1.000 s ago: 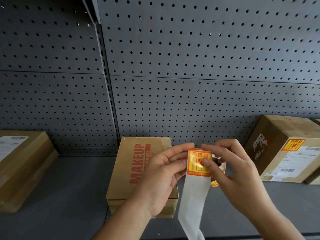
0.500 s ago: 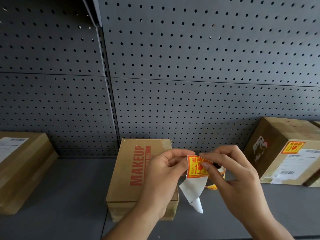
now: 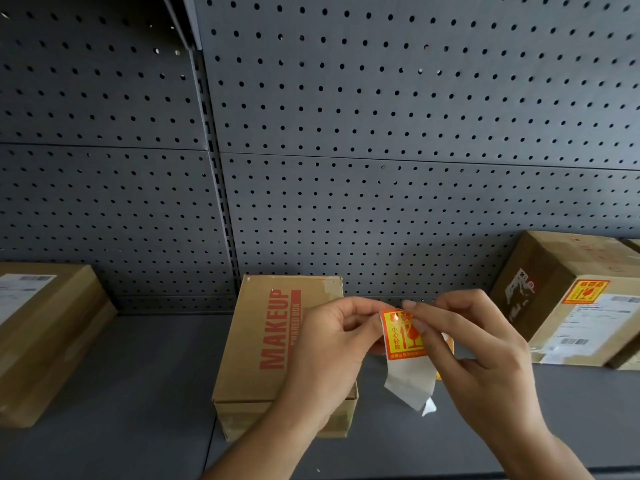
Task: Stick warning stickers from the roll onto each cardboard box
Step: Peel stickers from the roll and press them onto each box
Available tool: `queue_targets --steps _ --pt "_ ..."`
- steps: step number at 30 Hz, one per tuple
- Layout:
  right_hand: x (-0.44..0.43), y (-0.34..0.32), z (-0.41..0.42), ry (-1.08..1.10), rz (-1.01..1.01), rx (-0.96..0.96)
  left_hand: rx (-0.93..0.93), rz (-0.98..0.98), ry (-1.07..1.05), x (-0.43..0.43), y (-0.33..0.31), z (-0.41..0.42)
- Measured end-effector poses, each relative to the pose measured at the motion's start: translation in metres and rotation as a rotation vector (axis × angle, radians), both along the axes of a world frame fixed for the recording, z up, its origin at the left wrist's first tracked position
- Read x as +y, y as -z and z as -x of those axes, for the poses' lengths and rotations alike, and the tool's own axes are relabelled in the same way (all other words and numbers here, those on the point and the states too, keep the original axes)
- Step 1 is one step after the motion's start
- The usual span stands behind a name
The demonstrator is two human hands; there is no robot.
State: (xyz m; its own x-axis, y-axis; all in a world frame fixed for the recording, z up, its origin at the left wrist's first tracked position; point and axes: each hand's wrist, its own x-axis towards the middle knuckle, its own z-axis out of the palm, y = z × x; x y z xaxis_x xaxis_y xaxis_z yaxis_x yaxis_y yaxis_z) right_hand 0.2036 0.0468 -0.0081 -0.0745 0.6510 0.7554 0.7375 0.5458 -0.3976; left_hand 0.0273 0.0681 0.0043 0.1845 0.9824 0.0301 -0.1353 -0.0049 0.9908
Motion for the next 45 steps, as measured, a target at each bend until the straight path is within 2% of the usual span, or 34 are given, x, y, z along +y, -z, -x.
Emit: queue_targets --steps 9,19,26,31,39,43,45 --pt "0.001 -0.004 -0.001 -0.050 0.017 0.011 0.031 0.068 0.084 0.003 -0.006 0.002" --pt "0.004 -0.018 -0.004 -0.056 0.020 -0.035 0.138 -0.002 0.142 0.011 -0.013 0.012" --pt "0.004 -0.016 -0.005 -0.111 0.072 0.035 0.189 0.026 0.191 0.015 -0.014 0.016" --pt "0.003 -0.022 -0.006 -0.163 0.171 0.153 0.217 -0.007 0.214 0.017 -0.018 0.018" --pt "-0.002 -0.032 -0.002 -0.034 0.058 -0.034 0.339 -0.197 0.142 0.017 -0.019 0.019" --pt "-0.002 -0.033 -0.001 0.016 0.029 -0.060 0.377 -0.231 0.126 0.016 -0.020 0.018" --pt "-0.004 -0.035 0.000 0.000 0.052 -0.001 0.369 -0.218 0.145 0.016 -0.021 0.018"
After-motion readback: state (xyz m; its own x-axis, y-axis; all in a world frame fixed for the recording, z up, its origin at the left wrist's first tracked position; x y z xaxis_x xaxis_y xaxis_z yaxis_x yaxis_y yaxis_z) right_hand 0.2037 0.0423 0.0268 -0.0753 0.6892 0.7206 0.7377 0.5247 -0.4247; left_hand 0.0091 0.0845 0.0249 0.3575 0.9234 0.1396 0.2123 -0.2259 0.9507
